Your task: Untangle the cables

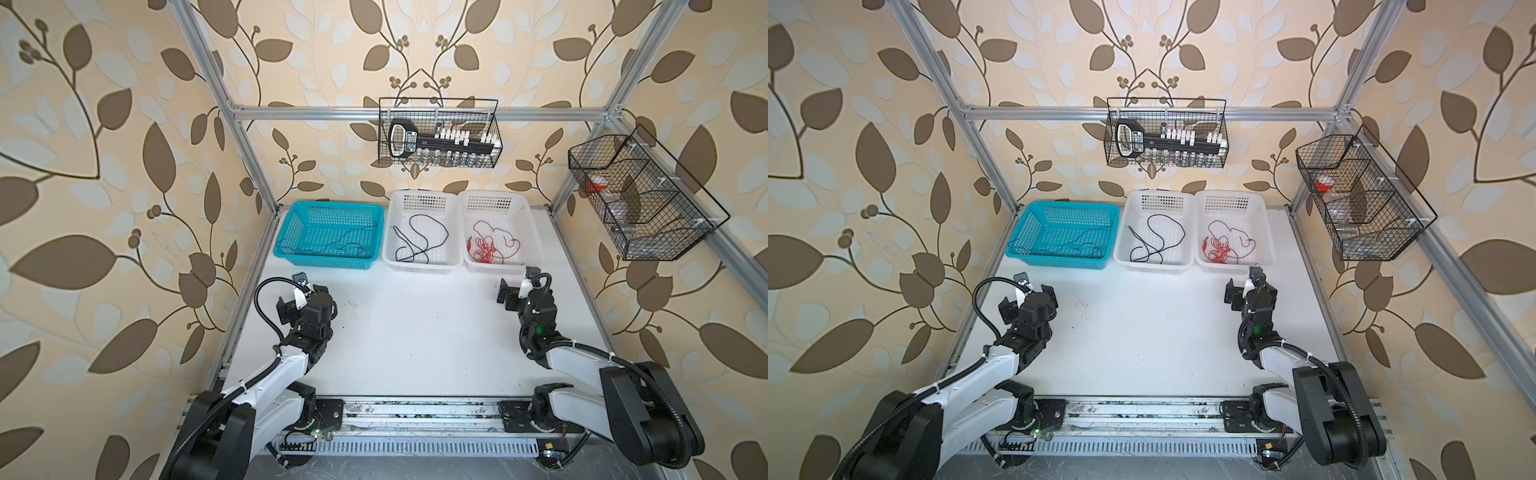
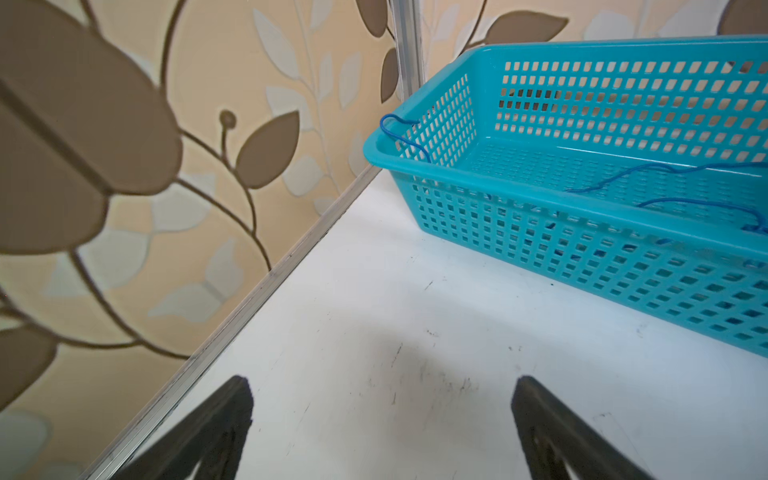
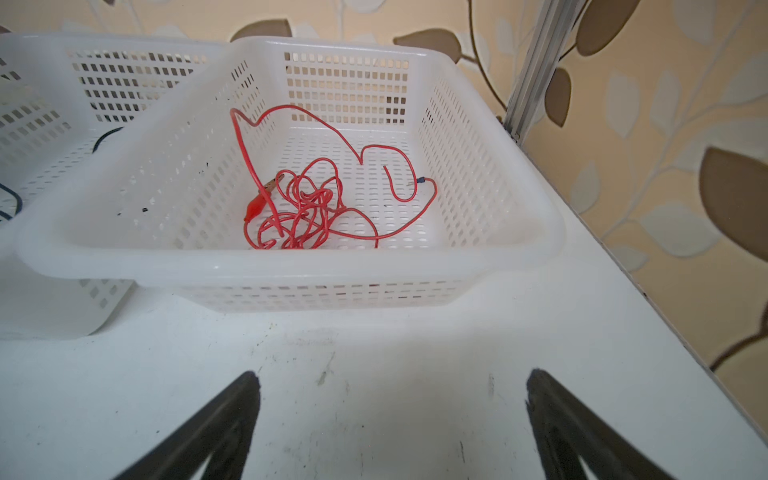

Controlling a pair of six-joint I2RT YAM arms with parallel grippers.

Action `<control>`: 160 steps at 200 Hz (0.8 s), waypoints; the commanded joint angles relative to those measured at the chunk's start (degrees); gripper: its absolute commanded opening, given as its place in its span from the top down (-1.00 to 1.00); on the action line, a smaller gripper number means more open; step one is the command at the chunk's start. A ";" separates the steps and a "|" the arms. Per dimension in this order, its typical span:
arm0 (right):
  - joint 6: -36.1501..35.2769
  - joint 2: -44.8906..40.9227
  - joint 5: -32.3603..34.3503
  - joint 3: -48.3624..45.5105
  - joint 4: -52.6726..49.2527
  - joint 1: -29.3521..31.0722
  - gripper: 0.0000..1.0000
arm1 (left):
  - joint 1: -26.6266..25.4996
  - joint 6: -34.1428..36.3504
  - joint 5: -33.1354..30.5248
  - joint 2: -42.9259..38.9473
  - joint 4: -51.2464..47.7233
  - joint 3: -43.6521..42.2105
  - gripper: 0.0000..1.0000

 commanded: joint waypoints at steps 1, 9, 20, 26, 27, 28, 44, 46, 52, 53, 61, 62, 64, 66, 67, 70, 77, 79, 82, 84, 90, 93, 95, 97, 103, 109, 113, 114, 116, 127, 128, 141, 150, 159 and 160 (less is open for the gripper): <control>-1.53 3.99 -3.26 -3.83 18.72 -1.70 -1.00 | 1.03 4.37 3.56 5.47 12.54 1.81 -0.98; -1.44 5.94 -4.54 -4.06 20.76 -2.23 -1.00 | 1.18 5.36 4.74 8.41 16.05 1.85 -0.98; -1.31 7.95 -4.79 -3.27 21.56 -2.51 -1.00 | 1.46 7.42 7.05 12.56 24.03 0.33 -0.98; -0.96 7.38 -4.27 -2.60 18.79 -2.51 -1.00 | 1.50 8.28 7.52 14.63 27.48 -0.14 -0.98; -0.90 7.22 -4.12 -2.46 18.30 -2.51 -1.00 | 1.53 8.43 7.60 15.02 27.89 -0.19 -0.98; -0.75 7.05 -4.05 -2.38 17.84 -2.51 -1.00 | 1.59 8.56 7.68 15.34 28.40 -0.26 -0.98; -0.46 7.57 -3.87 -1.64 17.75 -2.77 -1.00 | 2.83 8.54 11.36 18.77 29.35 0.47 -0.98; -0.49 7.76 -3.82 -1.57 17.73 -2.77 -1.00 | 3.13 8.47 11.98 19.06 29.09 0.70 -0.98; -0.34 7.55 -3.64 -0.97 16.19 -2.78 -1.00 | 3.91 7.95 12.92 20.42 28.71 1.26 -0.98; -0.33 7.48 -3.59 -0.89 15.73 -2.78 -1.00 | 4.01 7.83 13.03 20.64 28.73 1.43 -0.98; 0.02 7.15 -3.45 -0.37 14.28 -2.77 -1.00 | 5.23 7.33 13.34 22.12 29.77 2.04 -0.98; -0.02 7.15 -3.45 -0.42 14.28 -2.77 -1.00 | 5.41 7.21 13.41 22.15 29.70 2.09 -0.98; 0.01 7.17 -3.45 -0.50 14.43 -2.79 -1.00 | 5.66 6.88 13.44 22.16 29.20 2.34 -0.98; -0.04 7.22 -3.46 -0.54 14.64 -2.78 -1.00 | 5.97 6.56 13.69 22.17 28.55 2.58 -0.98; -0.14 7.23 -3.50 -0.55 14.73 -2.78 -1.00 | 6.09 6.30 13.80 22.17 28.16 2.66 -0.98; -0.16 7.38 -3.54 -0.60 15.00 -2.77 -1.00 | 6.53 5.63 14.38 21.92 26.63 3.00 -0.98; -0.42 7.62 -3.72 -0.72 15.87 -2.79 -1.00 | 7.81 3.84 15.56 21.02 24.39 3.18 -0.98; -0.48 7.62 -3.76 -0.73 15.88 -2.78 -1.00 | 8.29 3.29 15.69 21.05 24.40 3.07 -0.98; -0.41 7.58 -3.72 -0.73 15.91 -2.77 -1.00 | 8.94 2.71 16.03 21.36 25.15 2.91 -0.98; -0.35 7.52 -3.65 -0.71 15.71 -2.77 -1.00 | 9.36 2.29 16.25 21.86 25.71 2.70 -0.98; -0.35 7.35 -3.55 -0.57 15.21 -2.77 -1.00 | 10.61 1.53 17.20 24.56 28.00 2.37 -0.98; -0.36 7.42 -3.54 -0.60 15.23 -2.78 -1.00 | 11.20 1.84 18.04 25.94 29.78 2.47 -0.98; -0.34 7.46 -3.54 -0.63 15.26 -2.78 -1.00 | 11.53 2.00 18.60 26.63 30.41 2.61 -0.98; -0.35 7.53 -3.54 -0.64 15.26 -2.80 -1.00 | 11.68 2.17 19.11 27.04 30.52 2.93 -0.98; -0.34 7.52 -3.60 -0.63 15.50 -2.77 -1.00 | 11.84 2.14 19.05 27.50 26.76 4.96 -0.98; -0.36 7.54 -3.69 -0.57 15.55 -2.77 -1.00 | 12.23 0.92 19.96 26.61 20.26 7.33 -0.98; -0.33 7.51 -3.65 -0.62 15.54 -2.78 -1.00 | 12.81 0.30 21.22 25.75 18.81 7.53 -0.98; -0.37 7.51 -3.69 -0.59 15.53 -2.82 -1.00 | 12.98 0.27 21.52 25.67 18.90 7.42 -0.98; -0.38 7.50 -3.71 -0.63 15.53 -2.79 -1.00 | 13.18 0.29 21.84 25.48 19.56 6.99 -0.98; -0.73 7.51 -3.46 -0.58 15.44 -2.58 -1.00 | 13.41 0.37 21.36 26.02 20.46 6.83 -0.98; -0.79 7.50 -3.37 -0.61 15.44 -2.50 -1.00 | 13.42 0.35 21.33 26.03 20.16 6.90 -0.98; -1.29 7.59 -2.40 -0.80 15.87 -1.64 -1.00 | 13.41 0.24 21.43 25.82 19.79 6.97 -0.98; -1.42 7.59 -2.40 -0.81 15.92 -1.54 -1.00 | 13.41 0.24 21.43 25.85 19.95 6.97 -0.98; -1.51 7.59 -2.29 -0.90 16.05 -1.52 -1.00 | 13.42 0.24 21.53 25.69 19.82 6.96 -0.98; -1.53 7.59 -2.26 -0.90 16.06 -1.53 -1.00 | 13.38 0.24 21.50 25.68 19.89 6.92 -0.98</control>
